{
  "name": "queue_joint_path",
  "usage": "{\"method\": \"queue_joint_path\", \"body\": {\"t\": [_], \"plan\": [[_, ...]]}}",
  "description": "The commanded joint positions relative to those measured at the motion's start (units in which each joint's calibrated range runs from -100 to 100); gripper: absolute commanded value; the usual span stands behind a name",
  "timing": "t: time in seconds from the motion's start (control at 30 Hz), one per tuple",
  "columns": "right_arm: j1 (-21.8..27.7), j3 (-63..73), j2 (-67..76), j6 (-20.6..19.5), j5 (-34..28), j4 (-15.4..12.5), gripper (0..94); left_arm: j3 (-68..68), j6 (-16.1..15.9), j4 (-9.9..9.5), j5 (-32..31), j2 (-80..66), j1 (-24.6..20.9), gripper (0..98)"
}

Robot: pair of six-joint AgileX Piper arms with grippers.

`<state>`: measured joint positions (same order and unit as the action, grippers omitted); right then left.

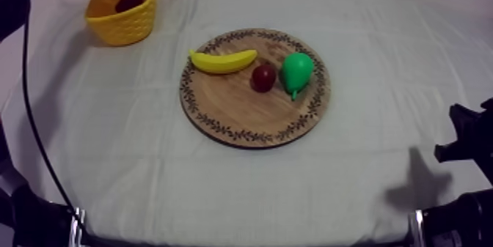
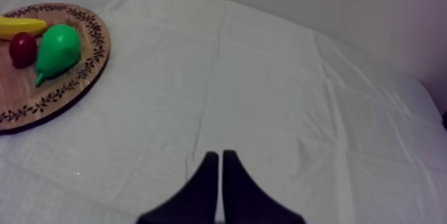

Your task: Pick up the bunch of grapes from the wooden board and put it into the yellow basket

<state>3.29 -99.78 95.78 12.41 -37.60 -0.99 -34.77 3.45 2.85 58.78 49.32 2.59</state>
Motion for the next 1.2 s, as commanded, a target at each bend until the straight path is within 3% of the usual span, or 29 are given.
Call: {"method": "queue_joint_path", "body": {"t": [0.0, 0.1, 0.33, 0.5, 0.63, 0.73, 1.17], "plan": [[0.0, 0.0, 0.0, 0.0, 0.0, 0.0, 0.3, 2.8, 0.1, 0.04, -1.1, -1.6, 0.0, 96.3], [0.0, 0.0, 0.0, 0.0, 0.0, 0.0, 0.3, 7.6, 0.2, 0.04, -3.2, -4.7, 0.0, 94.0], [0.0, 0.0, 0.0, 0.0, 0.0, 0.0, 0.3, 23.5, 1.1, -0.86, -8.7, -16.4, -0.1, 77.6], [0.0, 0.0, 0.0, 0.0, 0.0, 0.0, 0.3, 38.3, 3.0, -3.34, -14.2, -28.3, 0.3, 61.4], [0.0, 0.0, 0.0, 0.0, 0.0, 0.0, 0.3, 51.4, 6.2, -6.77, -17.7, -39.3, 0.9, 49.0], [0.0, 0.0, 0.0, 0.0, 0.0, 0.0, 0.3, 60.8, 7.3, -7.93, -18.7, -47.7, 1.1, 42.5], [0.0, 0.0, 0.0, 0.0, 0.0, 0.0, 0.3, 99.7, 7.0, -8.47, -26.6, -81.8, -1.9, 30.1]]}}
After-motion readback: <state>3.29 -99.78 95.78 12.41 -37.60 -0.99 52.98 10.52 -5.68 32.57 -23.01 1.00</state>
